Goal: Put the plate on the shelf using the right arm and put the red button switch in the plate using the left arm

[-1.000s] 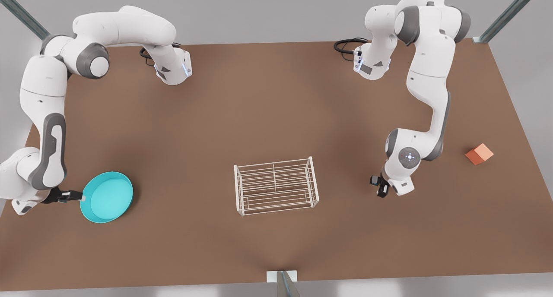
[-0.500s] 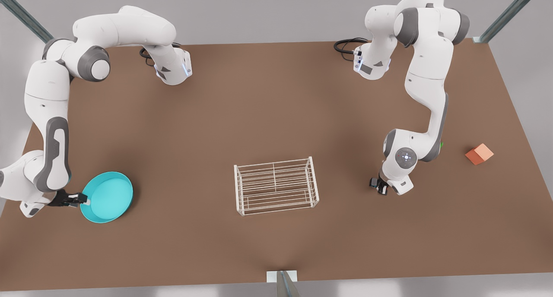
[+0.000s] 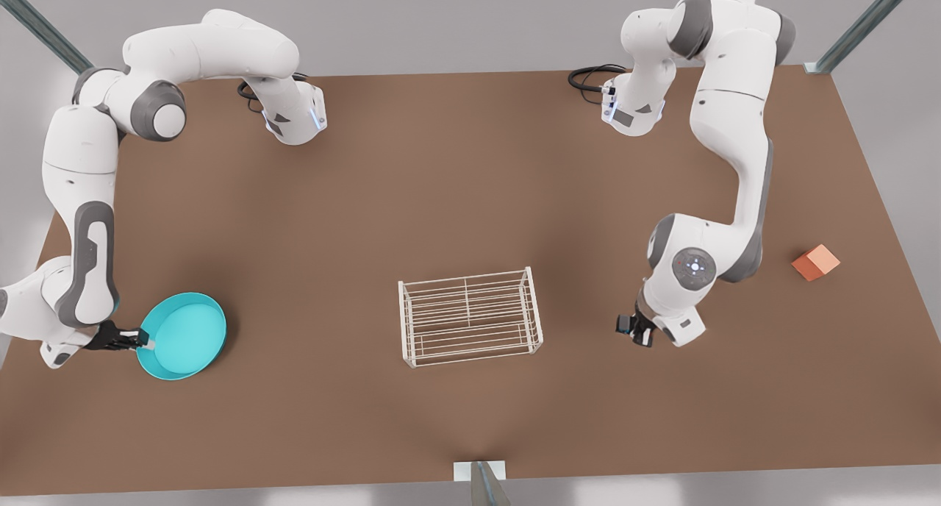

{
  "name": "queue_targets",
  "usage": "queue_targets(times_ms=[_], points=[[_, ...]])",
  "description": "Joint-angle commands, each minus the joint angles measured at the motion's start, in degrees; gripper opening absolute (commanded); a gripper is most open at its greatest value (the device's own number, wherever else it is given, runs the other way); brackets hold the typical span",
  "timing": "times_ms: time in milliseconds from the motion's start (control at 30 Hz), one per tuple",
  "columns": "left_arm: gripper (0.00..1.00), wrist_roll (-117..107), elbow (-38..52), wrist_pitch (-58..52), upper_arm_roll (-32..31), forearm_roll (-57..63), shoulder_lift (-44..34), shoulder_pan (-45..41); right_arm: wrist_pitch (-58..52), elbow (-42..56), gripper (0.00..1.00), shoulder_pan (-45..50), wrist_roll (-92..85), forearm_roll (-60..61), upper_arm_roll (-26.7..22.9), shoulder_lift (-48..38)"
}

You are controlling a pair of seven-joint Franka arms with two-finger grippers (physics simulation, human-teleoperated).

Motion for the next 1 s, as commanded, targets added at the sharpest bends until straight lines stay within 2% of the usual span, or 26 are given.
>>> queue_targets(times_ms=[0, 67, 167, 300, 333, 433, 967], points=[[0.45, -2.31, 1.55, -5.06, -0.34, -2.56, -0.15, 0.04, -0.69, 0.03, 0.4, -0.04, -1.97, 0.84, 0.02, 0.01], [0.45, -2.31, 4.63, -7.96, -0.51, -5.38, -0.76, 0.22, -2.36, 0.03, 0.37, -0.13, -1.79, 0.93, 0.02, 0.01], [0.45, -2.13, 4.63, -11.21, -2.1, -5.21, -4.28, -0.05, -7.28, 0.38, 0.3, -0.13, -0.83, 2.95, -0.07, -0.69], [0.45, -0.56, 4.37, -16.48, -2.1, -1.87, -6.83, -0.05, -12.2, 0.38, 0.26, -0.48, -0.65, 3.04, 0.28, -2.01], [0.45, 3.39, 4.37, -19.99, -1.57, 1.64, -9.02, 0.13, -12.99, 0.38, 0.21, -0.48, -0.83, 3.04, 0.37, -2.1], [0.45, 8.77, 4.19, -23.25, -1.39, 1.83, -10.08, 0.65, -13.96, 0.38, 0.12, -0.57, -0.92, 3.04, 0.37, -2.36], [0.45, 8.68, 3.93, -23.25, -1.48, 1.3, -9.73, 1.0, -23.89, -0.06, 0.11, 1.19, 0.84, 5.32, 2.66, -10.8]])
